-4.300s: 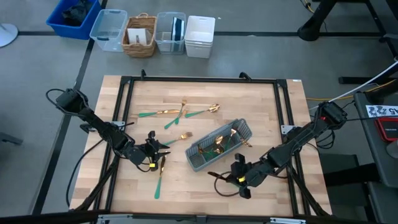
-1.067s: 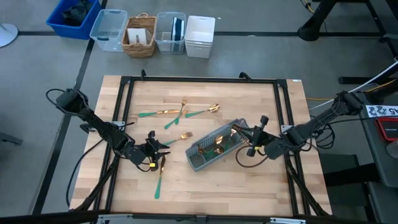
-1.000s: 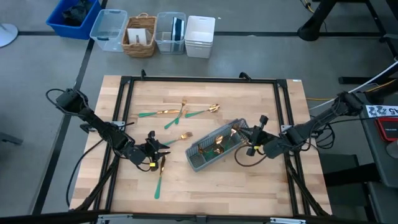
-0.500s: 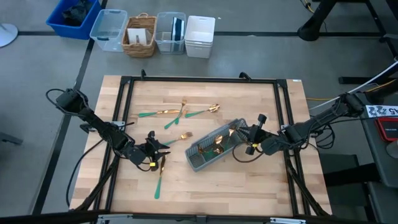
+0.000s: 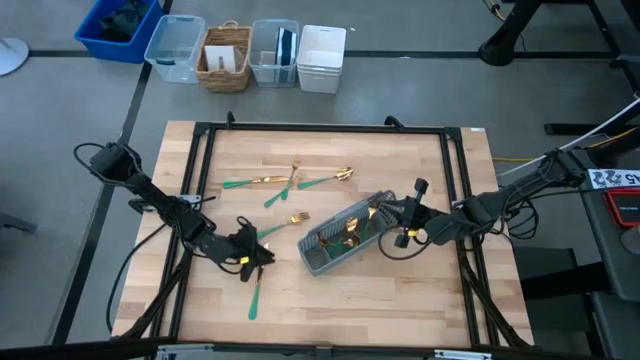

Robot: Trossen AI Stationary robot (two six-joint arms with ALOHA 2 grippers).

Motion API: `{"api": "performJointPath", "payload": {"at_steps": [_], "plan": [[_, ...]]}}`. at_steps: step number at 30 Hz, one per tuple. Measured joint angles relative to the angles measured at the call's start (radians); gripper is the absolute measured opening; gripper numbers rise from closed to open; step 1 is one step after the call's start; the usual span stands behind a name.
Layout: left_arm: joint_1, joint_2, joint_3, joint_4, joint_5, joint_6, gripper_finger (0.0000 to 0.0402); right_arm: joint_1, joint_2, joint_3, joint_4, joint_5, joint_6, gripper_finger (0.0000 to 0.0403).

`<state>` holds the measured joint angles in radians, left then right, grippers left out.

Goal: Sort silverware
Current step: Put the gold fork into the gray silverware organizer

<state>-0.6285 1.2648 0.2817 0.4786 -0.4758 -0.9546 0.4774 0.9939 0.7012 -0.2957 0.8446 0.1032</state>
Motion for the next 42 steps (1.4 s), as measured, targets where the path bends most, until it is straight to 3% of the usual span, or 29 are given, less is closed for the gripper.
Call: {"api": "performJointPath", "payload": {"at_steps": [6,11,22,28,32,42], "plan": [[0.000,0.000,0.066,0.049,0.153,-0.058,0.0100,0.000,0.000,0.064,-0.071,-0.001,-0.105,0.0042],[0.000,0.000,0.125,0.049,0.231,-0.135,0.0100,0.000,-0.011,0.105,-0.253,-0.001,-0.052,0.0042],[0.052,0.000,0.169,0.048,0.159,-0.193,0.0100,0.000,-0.232,0.105,-0.523,-0.075,0.100,0.0042],[0.136,0.000,0.209,0.048,0.155,-0.179,0.0100,0.000,-0.426,-0.031,-0.506,-0.164,0.137,0.0042],[0.201,0.000,0.246,0.021,0.176,-0.113,0.0100,0.000,-0.521,-0.123,-0.386,-0.192,0.151,0.0042],[0.370,-0.004,0.374,-0.327,0.311,0.029,0.0100,0.000,-0.579,-0.211,-0.330,-0.265,0.192,0.0042]]}}
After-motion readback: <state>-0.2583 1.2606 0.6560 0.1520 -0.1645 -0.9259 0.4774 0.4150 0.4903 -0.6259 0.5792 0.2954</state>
